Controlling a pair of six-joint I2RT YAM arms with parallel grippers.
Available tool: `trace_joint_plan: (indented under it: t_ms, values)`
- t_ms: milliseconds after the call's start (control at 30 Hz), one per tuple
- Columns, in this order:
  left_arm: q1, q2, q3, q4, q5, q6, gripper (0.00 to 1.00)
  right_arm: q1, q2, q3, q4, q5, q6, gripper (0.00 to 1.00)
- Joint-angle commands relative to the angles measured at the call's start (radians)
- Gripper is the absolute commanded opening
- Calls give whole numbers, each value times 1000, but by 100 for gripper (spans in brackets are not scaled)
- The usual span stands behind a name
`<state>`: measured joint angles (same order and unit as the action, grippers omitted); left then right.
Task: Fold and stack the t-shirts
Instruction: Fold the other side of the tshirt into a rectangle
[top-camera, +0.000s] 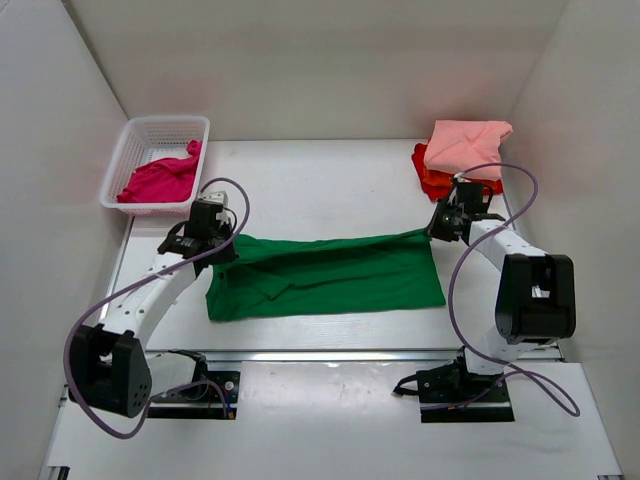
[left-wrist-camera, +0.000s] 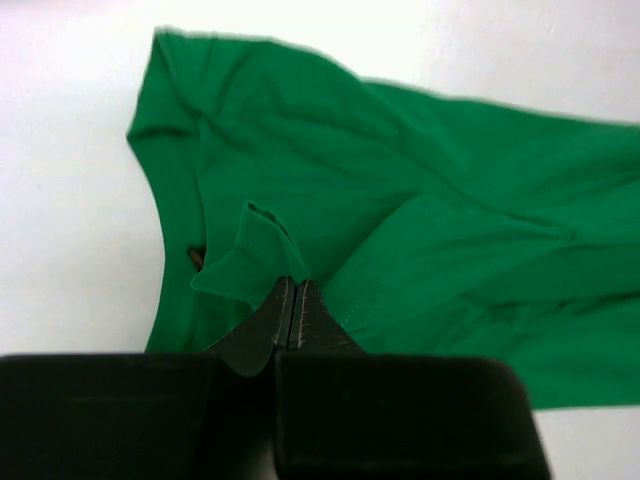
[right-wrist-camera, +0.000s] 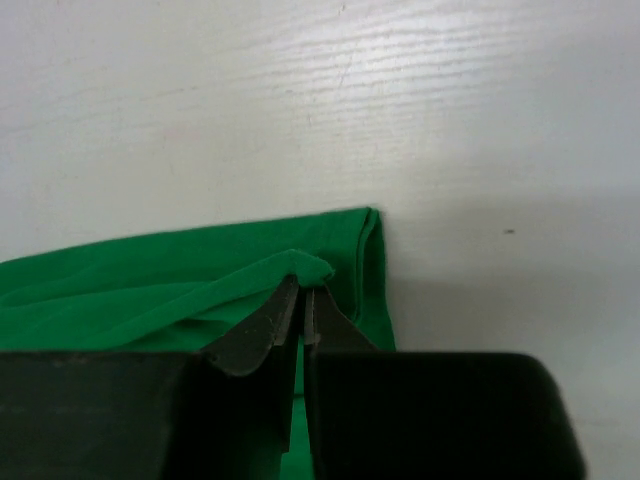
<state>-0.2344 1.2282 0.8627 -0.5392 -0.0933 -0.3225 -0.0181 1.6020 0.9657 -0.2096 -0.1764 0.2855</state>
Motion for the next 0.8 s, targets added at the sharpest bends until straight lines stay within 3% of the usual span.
trace_joint_plan:
  t_ms: [0, 767]
  values:
    - [-8, -84, -36, -39, 21, -15, 0, -16, -65, -39, 44, -8, -2, 0]
    - [-75, -259, -228, -105, 73, -99, 0, -10, -223, -219, -66, 28, 21, 1]
